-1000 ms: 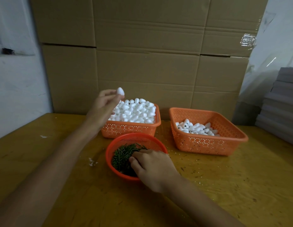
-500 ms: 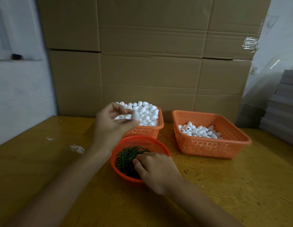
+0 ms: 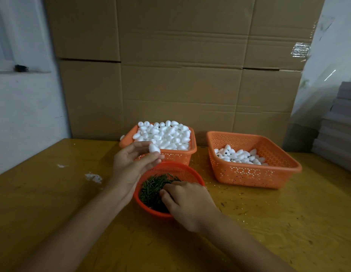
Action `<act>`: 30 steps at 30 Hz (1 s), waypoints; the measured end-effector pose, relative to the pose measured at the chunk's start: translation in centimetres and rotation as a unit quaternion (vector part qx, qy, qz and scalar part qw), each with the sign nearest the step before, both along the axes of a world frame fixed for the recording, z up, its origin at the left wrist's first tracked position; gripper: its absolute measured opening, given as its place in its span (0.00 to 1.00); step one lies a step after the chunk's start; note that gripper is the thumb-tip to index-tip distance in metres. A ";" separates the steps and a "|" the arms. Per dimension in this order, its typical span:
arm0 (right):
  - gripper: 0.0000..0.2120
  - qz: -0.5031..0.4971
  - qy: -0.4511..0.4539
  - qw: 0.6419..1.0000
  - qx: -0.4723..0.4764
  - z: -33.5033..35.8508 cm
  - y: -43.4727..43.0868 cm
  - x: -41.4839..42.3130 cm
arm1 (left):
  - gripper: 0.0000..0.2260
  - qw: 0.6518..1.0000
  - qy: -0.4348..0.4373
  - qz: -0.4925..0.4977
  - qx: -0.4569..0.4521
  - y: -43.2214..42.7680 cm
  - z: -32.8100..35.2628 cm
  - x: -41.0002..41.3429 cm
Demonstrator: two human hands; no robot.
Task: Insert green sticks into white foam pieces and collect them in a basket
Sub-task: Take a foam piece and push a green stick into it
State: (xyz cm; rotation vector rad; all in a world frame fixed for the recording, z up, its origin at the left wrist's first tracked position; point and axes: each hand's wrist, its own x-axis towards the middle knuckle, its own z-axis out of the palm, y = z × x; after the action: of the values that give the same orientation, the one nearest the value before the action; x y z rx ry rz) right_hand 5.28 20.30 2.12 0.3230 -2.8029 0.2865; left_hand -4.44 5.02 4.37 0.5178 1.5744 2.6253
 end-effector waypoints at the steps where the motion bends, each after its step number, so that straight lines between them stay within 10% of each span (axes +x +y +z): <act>1: 0.20 -0.001 0.000 1.000 0.001 0.1 0.0 0.0 | 0.22 1.000 -0.008 -0.005 0.018 -0.1 0.1 -0.1; 30: 0.18 -0.003 0.006 1.000 0.006 0.0 -0.1 0.1 | 0.20 0.994 -0.018 -0.083 0.067 -0.9 -0.4 -0.2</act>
State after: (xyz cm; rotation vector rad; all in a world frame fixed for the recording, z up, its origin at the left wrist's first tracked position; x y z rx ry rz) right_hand 5.36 20.17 2.16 0.3167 -2.7947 0.2649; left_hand -4.60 4.10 4.01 0.5781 1.2916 2.6096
